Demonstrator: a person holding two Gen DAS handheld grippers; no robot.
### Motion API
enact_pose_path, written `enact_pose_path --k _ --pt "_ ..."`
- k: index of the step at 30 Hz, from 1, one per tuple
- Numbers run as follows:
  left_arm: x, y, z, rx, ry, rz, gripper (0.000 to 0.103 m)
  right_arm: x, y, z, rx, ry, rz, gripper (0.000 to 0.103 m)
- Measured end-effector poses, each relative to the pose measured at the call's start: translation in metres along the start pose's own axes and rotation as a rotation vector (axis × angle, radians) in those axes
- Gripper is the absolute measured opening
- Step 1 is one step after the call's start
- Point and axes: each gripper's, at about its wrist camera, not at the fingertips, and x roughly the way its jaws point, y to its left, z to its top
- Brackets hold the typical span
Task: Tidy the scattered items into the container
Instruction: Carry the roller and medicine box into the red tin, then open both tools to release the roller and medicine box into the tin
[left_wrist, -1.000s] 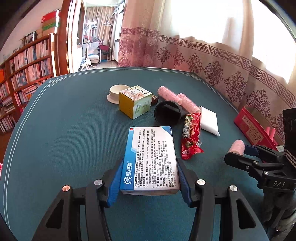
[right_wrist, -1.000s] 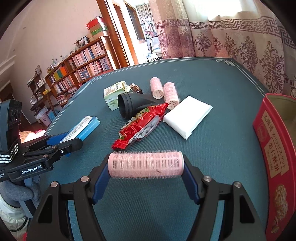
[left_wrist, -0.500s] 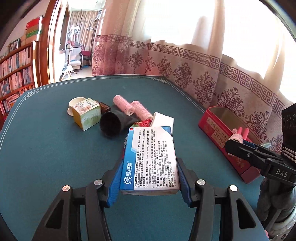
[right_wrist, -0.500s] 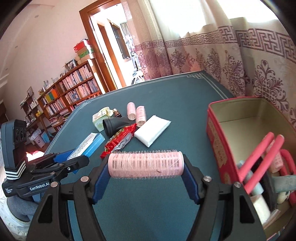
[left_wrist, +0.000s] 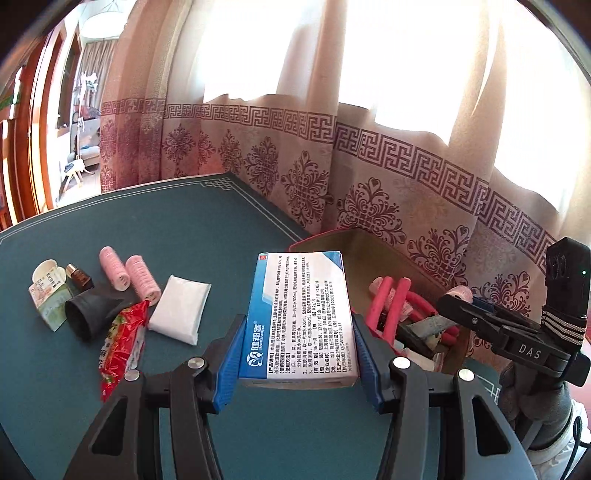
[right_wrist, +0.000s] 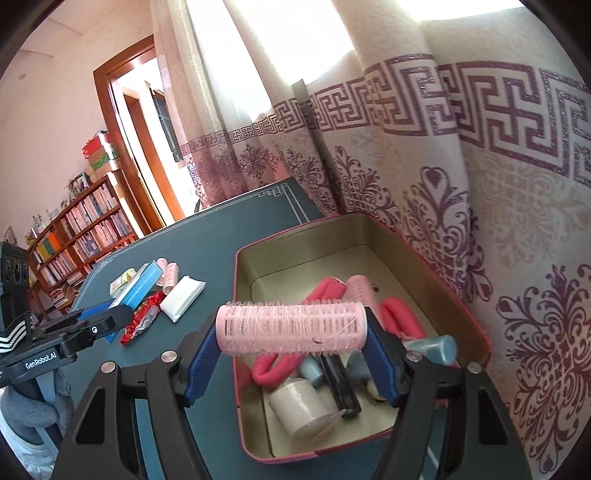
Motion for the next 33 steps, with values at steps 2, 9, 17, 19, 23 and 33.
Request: enact_pose_path --k 2,9,17,19,23,33 --pt "0.008 -0.012 0.007 0.015 -0.003 -0.024 0.056 -0.004 -0.008 -0.002 -0.005 0.004 -0.013 0.074" --pt "0.039 -0.046 0.026 0.053 0.007 -0.086 0.056 -0.016 -0.026 -0.007 -0.008 0.008 -0.037 0.074" --pt "0.062 -0.057 0.033 0.062 0.025 -0.104 0.057 -0.012 -0.027 -0.005 -0.023 0.008 -0.037 0.074" --pt "0.066 -0.057 0.033 0.055 0.034 -0.106 0.067 -0.009 -0.026 -0.005 -0.028 0.012 -0.023 0.074" --pt "0.065 -0.053 0.030 0.040 0.030 -0.110 0.072 -0.006 -0.027 -0.005 -0.010 0.010 -0.010 0.078" --pt "0.051 -0.027 0.022 -0.038 0.023 -0.082 0.072 -0.018 -0.020 -0.010 -0.022 0.061 0.046 0.078"
